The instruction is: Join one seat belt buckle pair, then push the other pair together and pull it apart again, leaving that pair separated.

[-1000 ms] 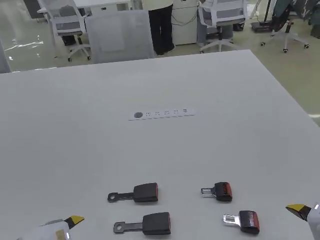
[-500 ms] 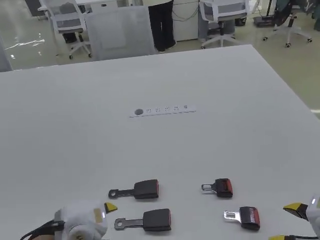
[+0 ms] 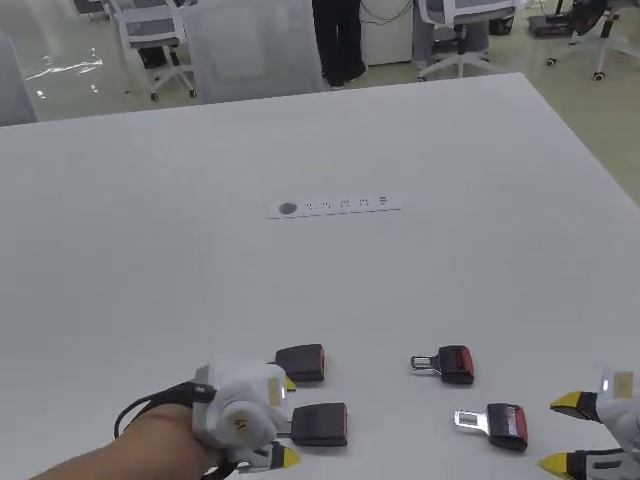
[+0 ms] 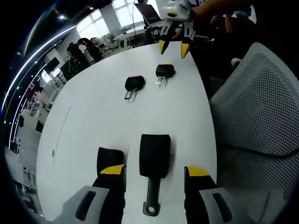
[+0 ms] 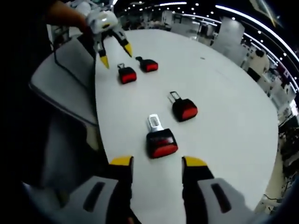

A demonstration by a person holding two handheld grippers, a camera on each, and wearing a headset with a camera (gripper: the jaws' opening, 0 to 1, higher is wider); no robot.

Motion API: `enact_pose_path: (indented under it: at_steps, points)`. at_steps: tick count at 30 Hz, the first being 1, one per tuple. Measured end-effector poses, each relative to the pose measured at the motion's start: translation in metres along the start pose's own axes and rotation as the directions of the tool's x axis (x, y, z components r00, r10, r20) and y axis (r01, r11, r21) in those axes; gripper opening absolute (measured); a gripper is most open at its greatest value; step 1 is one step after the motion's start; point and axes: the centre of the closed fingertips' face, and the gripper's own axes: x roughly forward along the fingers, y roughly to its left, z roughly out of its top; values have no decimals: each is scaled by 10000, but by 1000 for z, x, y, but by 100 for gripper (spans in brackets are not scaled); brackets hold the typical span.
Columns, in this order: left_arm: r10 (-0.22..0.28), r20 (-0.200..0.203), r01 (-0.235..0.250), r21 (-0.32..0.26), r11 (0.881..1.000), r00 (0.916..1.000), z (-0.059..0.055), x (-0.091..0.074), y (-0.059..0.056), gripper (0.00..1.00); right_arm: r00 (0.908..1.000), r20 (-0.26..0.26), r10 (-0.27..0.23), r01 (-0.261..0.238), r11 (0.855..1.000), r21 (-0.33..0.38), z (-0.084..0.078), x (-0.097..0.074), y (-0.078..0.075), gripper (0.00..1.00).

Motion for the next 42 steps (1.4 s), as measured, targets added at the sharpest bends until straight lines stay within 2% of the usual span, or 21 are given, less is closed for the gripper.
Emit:
enact_pose_path:
  at_steps: [5,11,15,21,26,29,30,36,39,42]
  points:
    - [-138,-243,140,106,9998,9996,-5,11,10,50,9995,-156,281,-287,9990,-347,7,13,-6,43]
    - [-378,-433,380,45,9993,9983,-10,21,12,46,9969,-489,621,-659,9945,-809,9,29,-15,45]
    - [-601,-468,597,-97,9982,9971,-12,26,9,45,9935,-698,899,-964,9905,-975,7,39,-15,47]
    - [-911,-622,923,173,9956,9939,-14,33,5,42,9878,-977,1213,-1323,9845,-1154,6,49,-13,44]
    - [-933,-650,943,138,9954,9935,-14,37,8,38,9837,-1131,1402,-1535,9810,-1189,6,50,-17,41]
    - [-1127,-637,1143,232,9932,9916,-12,40,6,37,9736,-1479,1741,-1925,9739,-1206,-1,50,-15,35]
    - [-1286,-610,1303,238,9912,9898,-12,40,3,35,9736,-1463,1751,-1954,9709,-1384,0,50,-15,34]
    - [-1415,-671,1456,604,9875,9877,-11,42,2,33,9632,-1698,2086,-2374,9559,-1726,0,52,-14,33]
    - [-1381,-643,1428,758,9868,9883,-11,42,2,33,9619,-1665,2167,-2447,9543,-1719,1,54,-15,33]
    - [-1370,-559,1404,636,9880,9890,-10,41,2,33,9615,-1643,2202,-2475,9538,-1700,2,55,-14,33]
